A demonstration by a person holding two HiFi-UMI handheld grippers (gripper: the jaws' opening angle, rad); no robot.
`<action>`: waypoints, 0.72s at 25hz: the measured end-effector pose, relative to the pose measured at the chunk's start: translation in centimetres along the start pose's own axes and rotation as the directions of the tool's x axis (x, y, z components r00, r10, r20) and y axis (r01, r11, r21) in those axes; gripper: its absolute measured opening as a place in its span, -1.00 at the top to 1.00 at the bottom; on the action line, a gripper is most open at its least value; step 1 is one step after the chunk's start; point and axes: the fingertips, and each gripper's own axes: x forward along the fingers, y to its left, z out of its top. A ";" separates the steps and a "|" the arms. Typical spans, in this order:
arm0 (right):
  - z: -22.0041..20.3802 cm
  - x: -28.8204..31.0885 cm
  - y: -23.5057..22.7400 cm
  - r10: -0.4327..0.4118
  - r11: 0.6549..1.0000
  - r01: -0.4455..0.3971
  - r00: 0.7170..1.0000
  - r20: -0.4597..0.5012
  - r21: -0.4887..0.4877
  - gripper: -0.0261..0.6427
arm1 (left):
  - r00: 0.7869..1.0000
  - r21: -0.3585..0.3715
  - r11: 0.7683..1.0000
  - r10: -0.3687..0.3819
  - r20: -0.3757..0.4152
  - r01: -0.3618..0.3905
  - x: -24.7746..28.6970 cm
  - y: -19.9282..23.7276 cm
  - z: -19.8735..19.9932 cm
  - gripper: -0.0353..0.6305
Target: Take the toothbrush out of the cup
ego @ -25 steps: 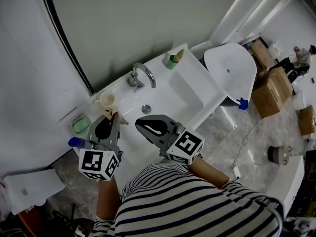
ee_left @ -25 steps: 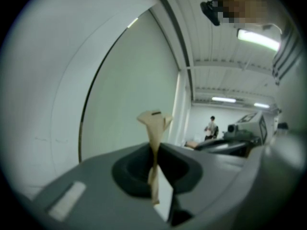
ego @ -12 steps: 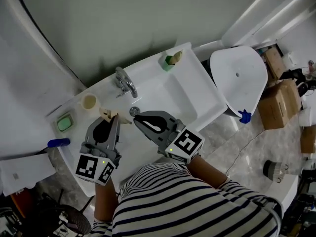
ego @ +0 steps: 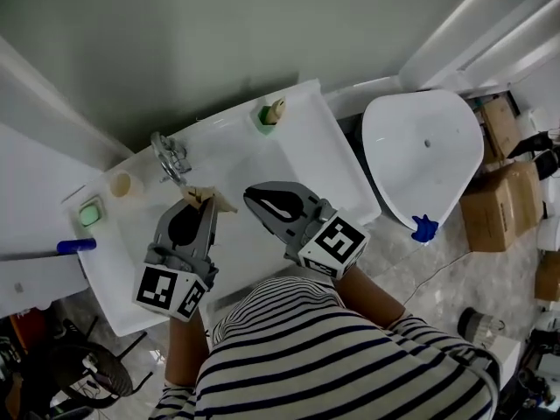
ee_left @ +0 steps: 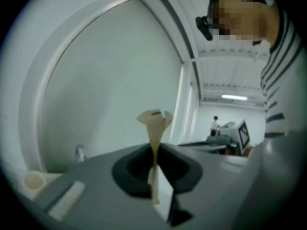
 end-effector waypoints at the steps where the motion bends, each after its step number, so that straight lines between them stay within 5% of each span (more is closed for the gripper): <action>1: 0.1 -0.9 -0.7 0.000 1.000 0.000 1.000 0.004 -0.001 0.89 | 1.000 0.003 1.000 0.004 0.001 -0.004 0.7 -0.8 0.0 0.81; 18: 0.3 -8.0 -9.6 -0.047 0.999 0.047 0.999 0.027 0.015 0.89 | 0.999 0.040 0.999 0.008 -0.032 -0.007 9.4 -6.7 -0.5 0.81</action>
